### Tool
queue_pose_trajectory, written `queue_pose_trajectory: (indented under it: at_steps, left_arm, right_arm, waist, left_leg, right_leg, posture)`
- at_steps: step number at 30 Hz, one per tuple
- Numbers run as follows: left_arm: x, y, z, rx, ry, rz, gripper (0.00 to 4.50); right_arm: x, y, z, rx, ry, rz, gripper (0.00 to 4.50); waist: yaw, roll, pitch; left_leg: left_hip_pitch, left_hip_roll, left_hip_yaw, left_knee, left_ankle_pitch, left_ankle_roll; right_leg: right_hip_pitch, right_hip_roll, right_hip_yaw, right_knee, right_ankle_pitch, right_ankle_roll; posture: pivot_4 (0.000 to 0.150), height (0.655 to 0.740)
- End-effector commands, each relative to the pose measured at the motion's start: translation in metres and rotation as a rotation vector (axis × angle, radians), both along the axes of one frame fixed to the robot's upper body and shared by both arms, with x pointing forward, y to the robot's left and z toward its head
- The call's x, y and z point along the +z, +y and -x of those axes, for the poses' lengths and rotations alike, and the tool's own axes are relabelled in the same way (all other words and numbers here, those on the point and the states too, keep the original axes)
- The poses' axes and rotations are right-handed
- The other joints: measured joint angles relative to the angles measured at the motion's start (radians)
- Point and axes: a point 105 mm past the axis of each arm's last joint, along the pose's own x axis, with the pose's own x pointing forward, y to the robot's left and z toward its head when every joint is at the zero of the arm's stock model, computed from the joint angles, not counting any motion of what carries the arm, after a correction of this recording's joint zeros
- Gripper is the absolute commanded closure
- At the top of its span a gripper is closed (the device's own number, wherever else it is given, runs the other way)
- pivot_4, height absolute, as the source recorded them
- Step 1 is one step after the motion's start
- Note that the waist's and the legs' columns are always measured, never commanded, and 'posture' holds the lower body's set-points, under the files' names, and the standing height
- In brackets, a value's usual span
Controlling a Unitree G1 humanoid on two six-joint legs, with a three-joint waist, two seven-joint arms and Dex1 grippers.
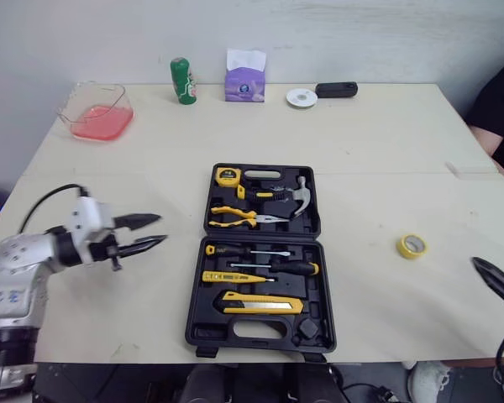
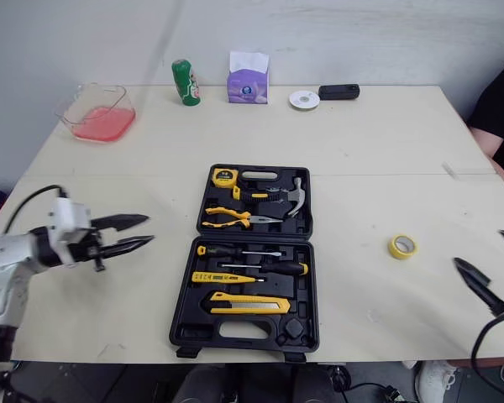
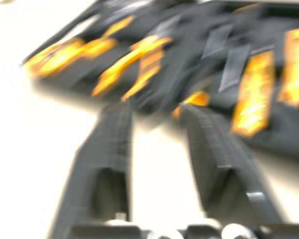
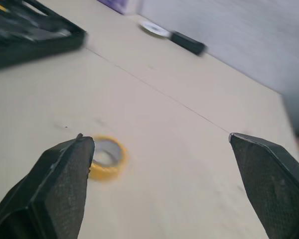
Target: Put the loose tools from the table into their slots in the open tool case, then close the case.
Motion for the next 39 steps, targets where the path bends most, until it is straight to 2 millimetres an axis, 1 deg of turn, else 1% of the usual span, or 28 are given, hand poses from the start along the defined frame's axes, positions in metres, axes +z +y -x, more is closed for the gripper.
queue_pose_trajectory:
  at_steps: [1,2,3,4,5,6,8,9,11,13,15,17,19,21,24,28,31,32,34,35,37,39]
  left_arm:
    - [0.008,0.031,0.008,0.161,-0.076,0.014,0.66]
    - [0.007,0.034,0.01,0.179,-0.08,0.012,0.14]
    - [0.006,0.045,0.012,0.233,-0.077,0.024,0.03]
    - [0.0,0.066,0.016,0.332,-0.065,0.025,0.03]
    - [-0.004,0.081,0.02,0.403,-0.057,0.025,0.03]
    - [-0.009,0.108,0.026,0.53,-0.054,0.031,0.03]
    - [-0.016,0.138,0.038,0.684,-0.045,0.059,0.03]
    - [-0.024,0.154,0.044,0.763,-0.012,0.078,0.03]
    - [-0.034,0.168,0.054,0.846,0.022,0.108,0.03]
    - [-0.038,0.176,0.06,0.893,0.021,0.117,0.03]
    - [-0.038,0.181,0.066,0.944,0.0,0.141,0.03]
    - [-0.038,0.179,0.067,0.943,-0.008,0.146,0.03]
    - [-0.039,0.172,0.065,0.917,-0.013,0.147,0.03]
    - [-0.038,0.166,0.061,0.893,-0.025,0.153,0.03]
    - [-0.033,0.159,0.053,0.857,-0.042,0.156,0.03]
    - [-0.031,0.153,0.044,0.839,-0.046,0.172,0.03]
    - [-0.027,0.128,0.032,0.735,-0.056,0.177,0.03]
    - [-0.023,0.116,0.027,0.686,-0.068,0.182,0.03]
    - [-0.018,0.105,0.023,0.64,-0.081,0.187,0.03]
    - [-0.01,0.09,0.019,0.571,-0.099,0.203,0.03]
    - [0.002,0.068,0.015,0.457,-0.12,0.208,0.03]
    - [0.012,0.041,0.009,0.333,-0.126,0.2,0.03]
  right_arm:
    - [0.015,-0.037,0.018,-0.156,-0.058,0.053,0.0]
    - [0.015,-0.041,0.02,-0.174,-0.061,0.05,0.0]
    - [0.014,-0.05,0.025,-0.215,-0.061,0.049,0.0]
    - [0.012,-0.063,0.034,-0.276,-0.055,0.044,0.0]
    - [0.01,-0.072,0.041,-0.32,-0.051,0.04,0.0]
    - [0.003,-0.083,0.053,-0.384,-0.026,0.033,0.0]
    - [-0.008,-0.097,0.071,-0.471,0.002,0.023,0.0]
    - [-0.011,-0.102,0.08,-0.515,0.005,0.026,0.0]
    - [-0.014,-0.108,0.09,-0.568,-0.003,0.032,0.0]
    - [-0.015,-0.112,0.098,-0.605,-0.016,0.028,0.0]
    - [-0.021,-0.115,0.109,-0.65,-0.016,0.019,0.0]
    - [-0.025,-0.115,0.115,-0.666,-0.011,0.016,0.0]
    - [-0.028,-0.112,0.115,-0.659,-0.013,0.012,0.0]
    - [-0.029,-0.109,0.111,-0.645,-0.025,0.005,0.0]
    - [-0.026,-0.104,0.099,-0.609,-0.049,-0.001,0.0]
    - [-0.021,-0.105,0.09,-0.604,-0.069,-0.011,0.0]
    - [-0.019,-0.093,0.071,-0.516,-0.059,-0.042,0.0]
    - [-0.014,-0.087,0.062,-0.479,-0.064,-0.05,0.0]
    - [-0.008,-0.082,0.054,-0.448,-0.071,-0.059,0.0]
    - [-0.002,-0.071,0.043,-0.382,-0.048,-0.044,0.0]
    - [-0.003,-0.046,0.029,-0.243,0.071,0.016,0.0]
    - [0.006,-0.024,0.015,-0.13,0.159,0.059,0.0]
  waist:
    - [-0.006,0.0,0.0]
    - [-0.006,0.0,0.0]
    - [-0.007,0.0,0.0]
    - [-0.008,0.0,0.0]
    - [-0.009,0.0,0.0]
    - [-0.01,0.0,0.0]
    - [-0.01,0.0,0.0]
    - [-0.011,0.0,0.0]
    - [-0.013,0.0,0.0]
    - [-0.015,-0.001,0.0]
    - [-0.018,0.0,0.0]
    - [-0.018,-0.001,0.0]
    - [-0.018,-0.001,0.0]
    - [-0.018,-0.001,-0.001]
    - [-0.02,-0.001,-0.001]
    - [-0.029,-0.001,-0.001]
    - [-0.032,-0.001,-0.001]
    - [-0.033,-0.001,-0.001]
    - [-0.033,-0.001,-0.001]
    - [-0.032,-0.001,-0.001]
    - [-0.032,-0.001,-0.001]
    - [-0.03,0.0,-0.001]
  left_leg:
    - [0.0,0.0,0.0,-0.001,0.0,0.0]
    - [0.0,0.0,0.0,-0.001,0.0,0.0]
    - [0.0,0.0,0.0,-0.002,0.0,-0.001]
    - [0.0,0.001,0.0,-0.002,0.0,-0.001]
    - [0.0,0.001,0.0,-0.002,0.0,-0.002]
    - [0.002,0.001,0.001,-0.002,0.0,-0.002]
    - [0.003,0.003,0.002,-0.005,-0.001,-0.003]
    - [0.003,0.004,0.002,-0.006,-0.001,-0.004]
    - [0.004,0.004,0.004,-0.008,-0.002,-0.004]
    - [0.005,0.004,0.005,-0.008,-0.004,-0.009]
    - [0.005,0.004,0.006,-0.008,-0.005,-0.009]
    - [0.006,0.004,0.006,-0.009,-0.005,-0.008]
    - [0.006,0.004,0.005,-0.011,-0.005,-0.009]
    - [0.006,0.004,0.005,-0.012,-0.004,-0.01]
    - [0.006,0.004,0.006,-0.012,-0.004,-0.011]
    - [0.007,0.004,0.006,-0.013,-0.003,-0.012]
    - [0.007,0.004,0.006,-0.014,-0.002,-0.014]
    - [0.007,0.004,0.007,-0.014,-0.002,-0.014]
    - [0.007,0.004,0.008,-0.014,-0.002,-0.014]
    - [0.007,0.005,0.008,-0.014,-0.002,-0.014]
    - [0.007,0.005,0.008,-0.014,-0.001,-0.014]
    - [0.007,0.005,0.008,-0.015,-0.001,-0.015]
  right_leg:
    - [0.0,0.0,0.001,-0.001,0.0,0.0]
    - [0.0,-0.001,0.002,-0.001,0.0,0.0]
    - [0.0,-0.001,0.002,-0.002,0.0,0.0]
    - [0.0,-0.001,0.003,-0.002,0.0,0.0]
    - [0.0,-0.001,0.003,-0.002,0.0,0.0]
    - [0.0,-0.002,0.005,-0.001,0.0,0.0]
    - [-0.001,-0.002,0.006,-0.002,-0.001,-0.002]
    - [-0.001,-0.002,0.005,-0.002,-0.001,-0.002]
    - [-0.002,-0.002,0.006,-0.003,-0.001,-0.003]
    - [-0.002,-0.002,0.007,-0.003,-0.001,-0.003]
    - [-0.002,-0.003,0.008,-0.003,0.0,-0.003]
    - [-0.002,-0.004,0.009,-0.003,0.0,-0.003]
    - [-0.002,-0.004,0.008,-0.004,0.0,-0.003]
    - [-0.002,-0.004,0.009,-0.005,0.0,-0.004]
    - [-0.003,-0.004,0.009,-0.005,0.0,-0.004]
    - [-0.003,-0.003,0.009,-0.005,0.0,-0.004]
    - [-0.003,-0.003,0.009,-0.005,0.0,-0.004]
    - [-0.003,-0.003,0.009,-0.005,0.0,-0.004]
    - [-0.003,-0.003,0.01,-0.005,0.0,-0.004]
    - [-0.003,-0.002,0.01,-0.005,0.0,-0.004]
    - [-0.003,-0.002,0.01,-0.005,0.0,-0.004]
    - [-0.004,-0.002,0.01,-0.005,0.0,-0.004]
  posture:
    - [0.15,0.74]
    - [0.15,0.74]
    - [0.15,0.74]
    - [0.15,0.74]
    - [0.15,0.74]
    - [0.15,0.74]
    - [0.15,0.74]
    - [0.15,0.74]
    - [0.15,0.74]
    - [0.15,0.74]
    - [0.15,0.74]
    - [0.15,0.74]
    - [0.15,0.74]
    - [0.15,0.74]
    - [0.15,0.74]
    - [0.15,0.74]
    - [0.15,0.74]
    - [0.15,0.74]
    - [0.15,0.74]
    - [0.15,0.74]
    - [0.15,0.74]
    - [0.15,0.74]
